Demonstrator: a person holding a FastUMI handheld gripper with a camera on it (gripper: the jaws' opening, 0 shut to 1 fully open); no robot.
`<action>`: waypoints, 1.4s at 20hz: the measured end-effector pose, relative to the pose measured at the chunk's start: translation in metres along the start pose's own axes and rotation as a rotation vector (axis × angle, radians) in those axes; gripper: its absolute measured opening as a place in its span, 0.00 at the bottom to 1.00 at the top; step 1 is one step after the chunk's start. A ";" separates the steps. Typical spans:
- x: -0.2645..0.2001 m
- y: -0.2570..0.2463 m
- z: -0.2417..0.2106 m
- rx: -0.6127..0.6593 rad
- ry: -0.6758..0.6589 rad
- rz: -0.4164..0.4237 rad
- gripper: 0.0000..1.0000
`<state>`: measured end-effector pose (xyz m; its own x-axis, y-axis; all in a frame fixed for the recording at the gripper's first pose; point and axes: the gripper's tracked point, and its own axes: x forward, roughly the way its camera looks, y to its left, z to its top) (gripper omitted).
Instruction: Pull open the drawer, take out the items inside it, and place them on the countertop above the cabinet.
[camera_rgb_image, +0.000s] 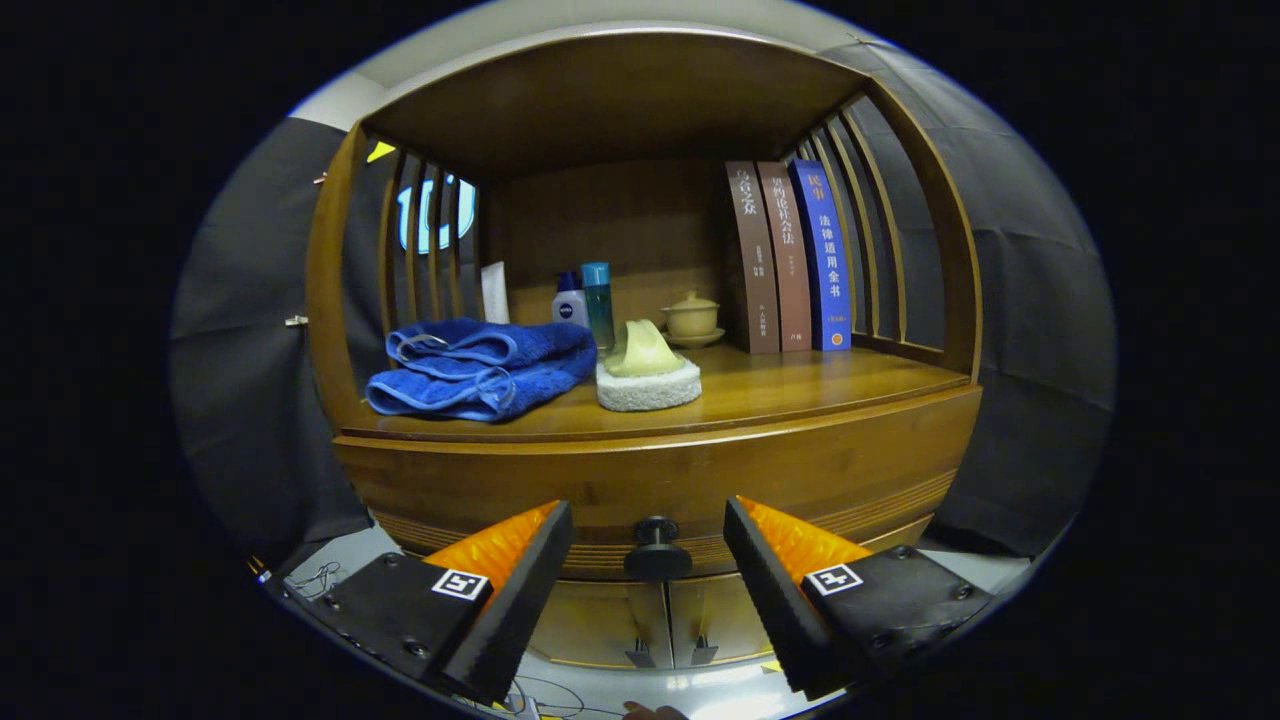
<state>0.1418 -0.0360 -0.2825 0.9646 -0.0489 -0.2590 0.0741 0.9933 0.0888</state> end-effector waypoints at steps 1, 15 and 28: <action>-0.008 0.002 0.007 -0.003 -0.005 0.006 0.99; -0.172 0.043 0.208 -0.089 -0.208 0.065 0.99; -0.222 0.046 0.232 -0.092 -0.230 0.087 0.99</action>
